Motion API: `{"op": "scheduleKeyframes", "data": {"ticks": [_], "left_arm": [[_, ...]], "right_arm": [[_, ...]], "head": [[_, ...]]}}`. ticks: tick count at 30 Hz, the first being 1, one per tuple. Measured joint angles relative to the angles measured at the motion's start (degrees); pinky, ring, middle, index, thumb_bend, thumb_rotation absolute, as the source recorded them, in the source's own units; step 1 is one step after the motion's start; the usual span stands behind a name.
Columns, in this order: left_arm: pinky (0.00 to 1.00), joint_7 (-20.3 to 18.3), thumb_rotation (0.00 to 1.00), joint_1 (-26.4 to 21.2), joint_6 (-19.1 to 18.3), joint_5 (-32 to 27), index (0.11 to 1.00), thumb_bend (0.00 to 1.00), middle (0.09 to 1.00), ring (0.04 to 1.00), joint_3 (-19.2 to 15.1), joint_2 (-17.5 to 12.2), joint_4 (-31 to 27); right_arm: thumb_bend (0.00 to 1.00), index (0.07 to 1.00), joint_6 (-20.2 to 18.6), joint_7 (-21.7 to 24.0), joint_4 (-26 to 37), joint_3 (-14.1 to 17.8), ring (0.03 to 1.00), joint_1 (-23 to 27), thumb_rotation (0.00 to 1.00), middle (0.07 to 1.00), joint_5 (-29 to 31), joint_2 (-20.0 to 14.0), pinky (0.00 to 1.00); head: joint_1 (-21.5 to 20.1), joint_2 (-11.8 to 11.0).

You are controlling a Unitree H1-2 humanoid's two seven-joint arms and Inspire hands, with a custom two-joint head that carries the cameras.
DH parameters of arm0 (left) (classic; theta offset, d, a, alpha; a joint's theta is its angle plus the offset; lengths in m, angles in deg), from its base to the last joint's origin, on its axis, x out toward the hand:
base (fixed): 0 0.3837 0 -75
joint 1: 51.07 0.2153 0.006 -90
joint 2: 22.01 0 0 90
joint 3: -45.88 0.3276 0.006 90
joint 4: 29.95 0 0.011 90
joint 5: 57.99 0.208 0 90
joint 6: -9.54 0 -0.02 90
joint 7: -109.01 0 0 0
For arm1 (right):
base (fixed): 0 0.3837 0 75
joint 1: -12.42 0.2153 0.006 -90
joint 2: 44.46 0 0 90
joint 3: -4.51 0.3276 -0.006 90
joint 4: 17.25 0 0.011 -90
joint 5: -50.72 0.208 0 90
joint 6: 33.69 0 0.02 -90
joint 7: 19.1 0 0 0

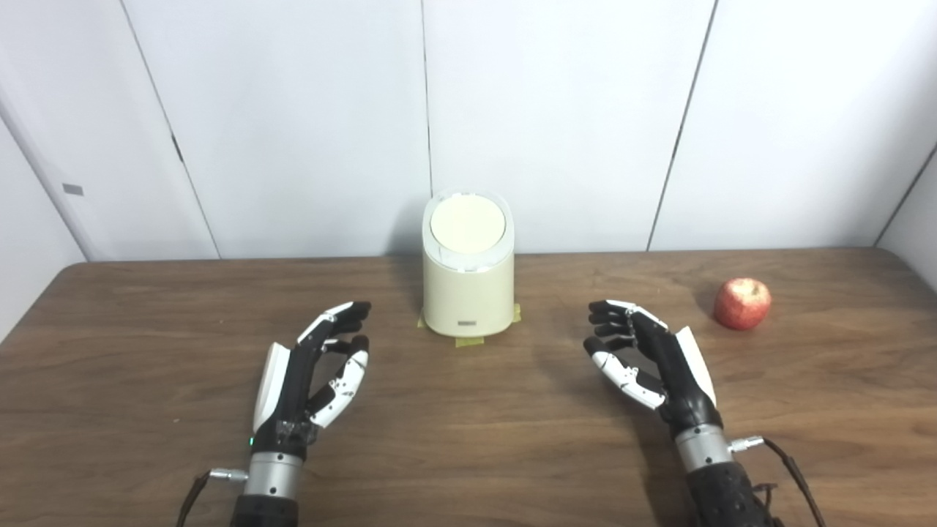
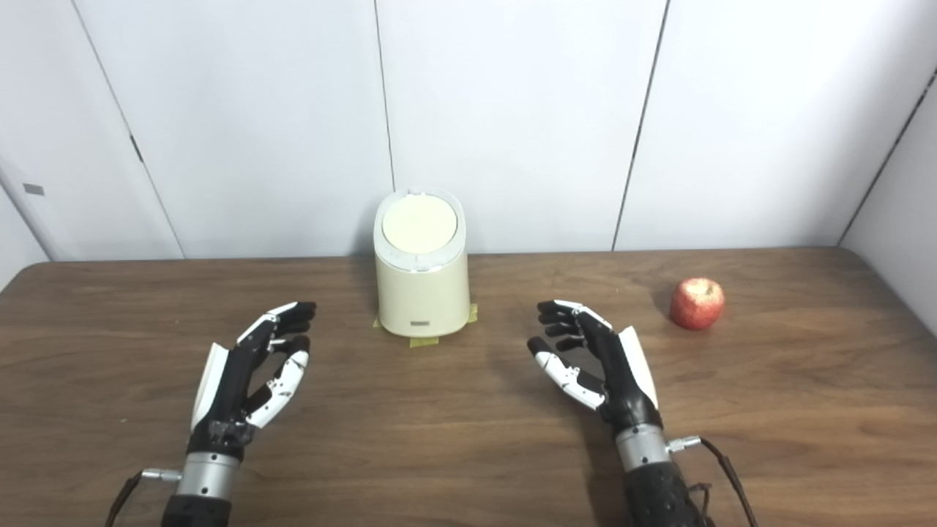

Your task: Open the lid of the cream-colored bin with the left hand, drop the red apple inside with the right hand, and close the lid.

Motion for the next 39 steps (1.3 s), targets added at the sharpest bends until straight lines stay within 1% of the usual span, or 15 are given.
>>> {"op": "scheduleKeyframes", "data": {"ticks": [7, 9, 11, 13, 16, 18, 21, 24, 26, 28, 30, 34, 36, 38, 39], "left_arm": [[0.65, 0.0, 0.54, 0.0, 0.0, -0.8, 0.781, 0.21, 0.789, 0.766, -0.2, 0.0, 0.0], [0.57, 0.0, 0.54, 0.0, 0.0, -1.2, 0.783, 0.21, 0.753, 0.699, -0.1, -0.1, 0.0], [0.56, 0.0, 0.55, 0.0, 0.0, -1.2, 0.784, 0.21, 0.75, 0.686, -0.1, -0.1, 0.0], [0.62, 0.0, 0.57, 0.0, -0.1, -1.2, 0.785, 0.22, 0.775, 0.732, -0.1, -0.1, 0.0], [0.64, -0.1, 0.58, 0.0, -0.2, -1.1, 0.781, 0.22, 0.782, 0.744, -0.1, -0.1, -0.1], [0.66, -0.1, 0.56, 0.0, -0.3, -0.6, 0.781, 0.22, 0.79, 0.761, 0.0, -0.1, -0.3], [0.67, -0.3, 0.54, 0.0, -0.5, -0.3, 0.779, 0.22, 0.793, 0.769, 0.1, -0.1, -0.3], [0.68, -0.3, 0.55, 0.0, -0.5, -0.3, 0.783, 0.27, 0.797, 0.769, 0.1, -0.1, -0.2], [0.67, -0.4, 0.55, -0.1, -1.0, -0.4, 0.794, 0.37, 0.803, 0.768, -0.1, -0.1, -0.2], [0.67, -0.9, 0.61, -0.2, -3.8, -0.5, 0.816, 0.48, 0.815, 0.775, -0.4, -0.1, -0.5], [0.72, -1.9, 0.67, -0.1, -7.8, -0.4, 0.863, 0.58, 0.864, 0.824, -0.7, -0.1, -1.2], [0.86, -4.4, 0.74, -0.5, -18.0, 1.4, 0.929, 0.66, 0.954, 0.94, -0.6, -0.3, -4.3], [0.91, -5.3, 0.76, -2.6, -21.2, 2.6, 0.952, 0.69, 0.975, 0.978, -0.5, -0.5, -6.0], [0.91, -5.6, 0.76, -5.7, -23.6, 3.2, 0.975, 0.72, 0.991, 0.988, -0.6, -0.7, -6.9], [0.91, -5.9, 0.75, -7.5, -24.9, 3.4, 0.988, 0.71, 0.997, 0.987, -0.5, -0.7, -7.5]], "right_arm": [[0.23, 0.701, 0.0, 0.0, 0.0, 0.1, 0.675, 0.0, 0.5, 0.699, 0.5, 0.0, 0.59], [0.23, 0.701, 0.0, 0.0, 0.0, 0.1, 0.677, 0.0, 0.49, 0.699, 0.5, 0.0, 0.59], [0.23, 0.703, 0.0, 0.0, 0.0, 0.1, 0.676, 0.0, 0.52, 0.699, 0.5, 0.0, 0.59], [0.23, 0.702, 0.0, 0.0, 0.0, 0.1, 0.677, 0.0, 0.51, 0.701, 0.5, 0.0, 0.59], [0.23, 0.703, 0.0, 0.0, 0.0, 0.1, 0.68, 0.0, 0.48, 0.705, 0.5, -0.1, 0.59], [0.23, 0.703, 0.0, 0.0, 0.0, 0.1, 0.676, 0.0, 0.51, 0.702, 0.5, -0.1, 0.59], [0.23, 0.702, 0.0, 0.0, 0.0, -0.2, 0.677, 0.1, 0.5, 0.701, 0.3, -0.1, 0.59], [0.23, 0.7, 0.0, 0.0, 0.0, -0.2, 0.681, 0.1, 0.51, 0.701, 0.3, -0.1, 0.6], [0.23, 0.697, 0.0, 0.0, -0.1, -0.2, 0.677, 0.2, 0.51, 0.699, 0.3, -0.1, 0.59], [0.24, 0.699, 0.0, 0.0, -0.1, -0.2, 0.681, 0.2, 0.51, 0.703, 0.5, 0.0, 0.6], [0.24, 0.7, 0.0, 0.0, -0.1, -0.2, 0.68, 0.3, 0.53, 0.703, 0.6, 0.1, 0.6], [0.25, 0.701, 0.0, 0.0, -0.3, -0.2, 0.676, 0.4, 0.54, 0.703, 0.7, 0.1, 0.59], [0.24, 0.699, 0.0, 0.0, -0.5, -0.2, 0.671, 0.5, 0.53, 0.699, 0.7, 0.0, 0.57], [0.24, 0.701, 0.2, 0.0, -0.8, -0.3, 0.672, 0.7, 0.53, 0.698, 0.7, 0.0, 0.58], [0.23, 0.703, 0.2, 0.0, -0.9, -0.4, 0.671, 0.8, 0.54, 0.699, 0.6, 0.0, 0.58]], "head": [[0.2, 0.2], [0.7, 0.4], [0.9, 0.3], [0.9, 0.2], [0.8, 0.3], [0.8, 0.0], [1.1, -0.2], [1.1, -0.4], [0.6, -0.5], [0.8, -0.7], [0.8, -1.0], [0.9, -1.1], [0.8, -1.0], [0.7, -1.3], [0.7, -1.4]]}}
